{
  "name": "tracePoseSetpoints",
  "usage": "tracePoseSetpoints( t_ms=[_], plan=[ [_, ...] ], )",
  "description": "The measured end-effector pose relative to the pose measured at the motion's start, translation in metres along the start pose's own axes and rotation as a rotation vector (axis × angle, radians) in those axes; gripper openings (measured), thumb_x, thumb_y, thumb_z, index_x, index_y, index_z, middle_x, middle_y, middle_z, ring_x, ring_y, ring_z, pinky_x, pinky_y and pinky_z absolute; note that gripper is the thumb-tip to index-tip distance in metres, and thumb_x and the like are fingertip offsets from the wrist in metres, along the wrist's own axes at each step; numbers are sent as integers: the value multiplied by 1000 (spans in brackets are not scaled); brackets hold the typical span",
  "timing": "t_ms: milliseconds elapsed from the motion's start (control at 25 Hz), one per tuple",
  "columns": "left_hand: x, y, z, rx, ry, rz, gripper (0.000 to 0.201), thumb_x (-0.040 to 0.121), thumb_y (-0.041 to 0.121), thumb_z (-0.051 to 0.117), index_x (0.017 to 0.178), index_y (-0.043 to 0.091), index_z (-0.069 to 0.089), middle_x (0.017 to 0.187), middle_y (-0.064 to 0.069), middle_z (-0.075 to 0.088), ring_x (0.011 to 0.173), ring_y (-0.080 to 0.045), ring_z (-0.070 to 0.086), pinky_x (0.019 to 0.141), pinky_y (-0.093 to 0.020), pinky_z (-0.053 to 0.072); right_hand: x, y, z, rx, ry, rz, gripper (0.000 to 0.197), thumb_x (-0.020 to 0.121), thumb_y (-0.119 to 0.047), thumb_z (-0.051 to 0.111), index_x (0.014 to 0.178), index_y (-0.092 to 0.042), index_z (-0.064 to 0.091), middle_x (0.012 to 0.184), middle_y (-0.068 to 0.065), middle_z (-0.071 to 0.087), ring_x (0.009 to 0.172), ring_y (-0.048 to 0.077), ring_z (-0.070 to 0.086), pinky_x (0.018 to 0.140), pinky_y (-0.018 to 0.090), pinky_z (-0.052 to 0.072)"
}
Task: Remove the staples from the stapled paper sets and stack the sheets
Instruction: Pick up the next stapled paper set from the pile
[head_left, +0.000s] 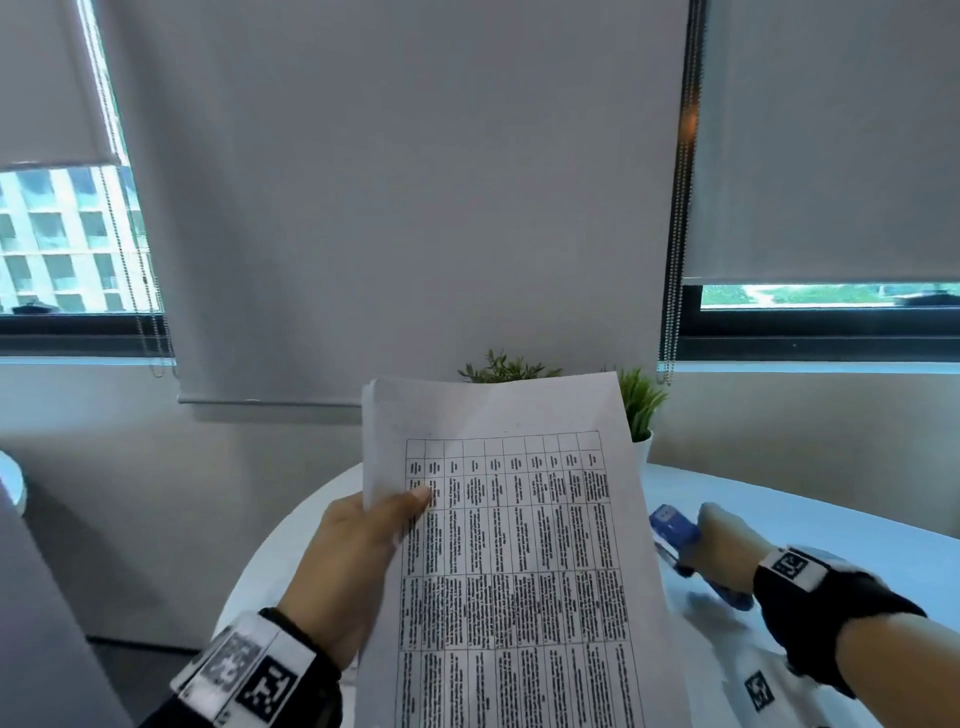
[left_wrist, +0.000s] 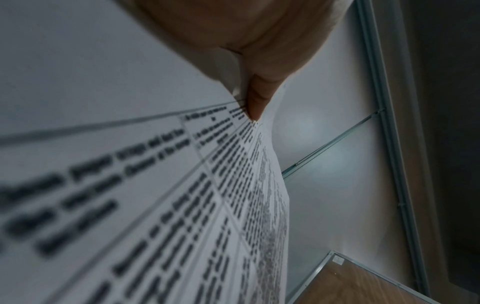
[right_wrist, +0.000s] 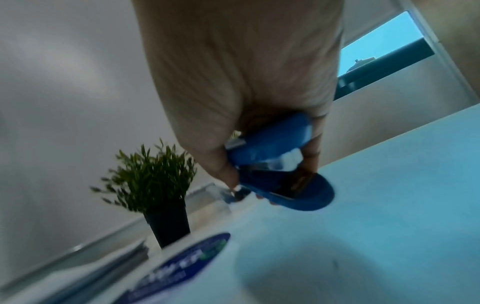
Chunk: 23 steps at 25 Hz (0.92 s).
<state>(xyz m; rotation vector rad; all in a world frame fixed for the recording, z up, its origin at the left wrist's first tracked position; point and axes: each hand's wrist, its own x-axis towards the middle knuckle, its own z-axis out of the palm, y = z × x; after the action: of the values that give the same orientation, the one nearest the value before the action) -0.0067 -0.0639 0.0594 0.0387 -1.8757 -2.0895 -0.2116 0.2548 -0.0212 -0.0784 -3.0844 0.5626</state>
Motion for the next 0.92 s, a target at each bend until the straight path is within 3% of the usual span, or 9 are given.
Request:
tracePoseSetpoints(
  t_ms=[80, 160, 200, 280, 360, 520, 640, 800, 920],
  plan=[
    [-2, 0, 2, -4, 4, -17, 24, 92, 18, 59, 82, 1, 73, 87, -21, 74, 79, -38, 71, 75, -47, 57, -9, -7, -26, 466, 149, -14, 29, 81, -18, 63, 90, 6, 49, 60, 13, 57, 50, 23, 52, 52, 33, 44],
    [-4, 1, 5, -12, 3, -18, 24, 93, 16, 58, 85, 2, 74, 92, -24, 73, 83, -41, 71, 81, -54, 55, -28, -29, -62, 933, 339, -87, 28, 80, -25, 62, 86, 1, 52, 64, 17, 58, 49, 27, 52, 49, 33, 43],
    [-4, 1, 7, -17, 2, -14, 23, 94, 16, 57, 89, 1, 74, 93, -24, 73, 84, -42, 71, 82, -53, 55, -40, -44, -82, 1094, 439, -136, 24, 84, -29, 59, 83, -6, 55, 69, 16, 59, 54, 31, 55, 52, 36, 47],
    [-5, 1, 11, -17, 2, -3, 24, 94, 15, 55, 97, -2, 71, 93, -23, 73, 85, -40, 71, 78, -48, 58, -70, -81, -118, 1349, 645, -305, 16, 86, -39, 56, 84, -22, 55, 81, 12, 63, 74, 35, 64, 70, 46, 55],
    [-7, 2, 17, -14, -16, 5, 25, 95, 16, 54, 100, -2, 70, 94, -21, 74, 86, -38, 72, 78, -47, 58, -104, -118, -141, 1588, 735, -545, 21, 84, -45, 58, 95, -28, 51, 96, 15, 65, 84, 33, 68, 77, 45, 58],
    [-17, 8, 32, 36, -72, 49, 27, 96, 21, 53, 100, 1, 71, 93, -18, 74, 86, -35, 72, 79, -47, 58, -159, -174, -129, 1607, 670, -894, 30, 86, -42, 58, 105, -22, 47, 97, 9, 67, 79, 21, 69, 68, 25, 54],
    [-21, 8, 42, 87, -81, 109, 28, 96, 22, 54, 95, -1, 70, 88, -17, 74, 81, -30, 72, 75, -39, 58, -176, -199, -100, 1496, 586, -989, 17, 91, -29, 59, 102, -23, 48, 84, -15, 67, 75, 1, 64, 72, 14, 48],
    [-19, 5, 45, 57, -56, 71, 31, 93, 21, 60, 94, -10, 65, 88, -31, 67, 69, -30, 66, 61, -33, 53, -180, -215, -89, 1499, 581, -968, 24, 88, -37, 61, 102, -22, 49, 82, -17, 64, 75, 4, 61, 74, 20, 48],
    [-18, 1, 44, 8, -71, 70, 39, 86, 32, 65, 95, -5, 68, 93, -33, 67, 81, -44, 68, 78, -49, 55, -178, -218, -95, 1517, 611, -939, 20, 90, -33, 61, 99, -20, 49, 80, -15, 65, 72, 5, 61, 72, 21, 48]
  ],
)
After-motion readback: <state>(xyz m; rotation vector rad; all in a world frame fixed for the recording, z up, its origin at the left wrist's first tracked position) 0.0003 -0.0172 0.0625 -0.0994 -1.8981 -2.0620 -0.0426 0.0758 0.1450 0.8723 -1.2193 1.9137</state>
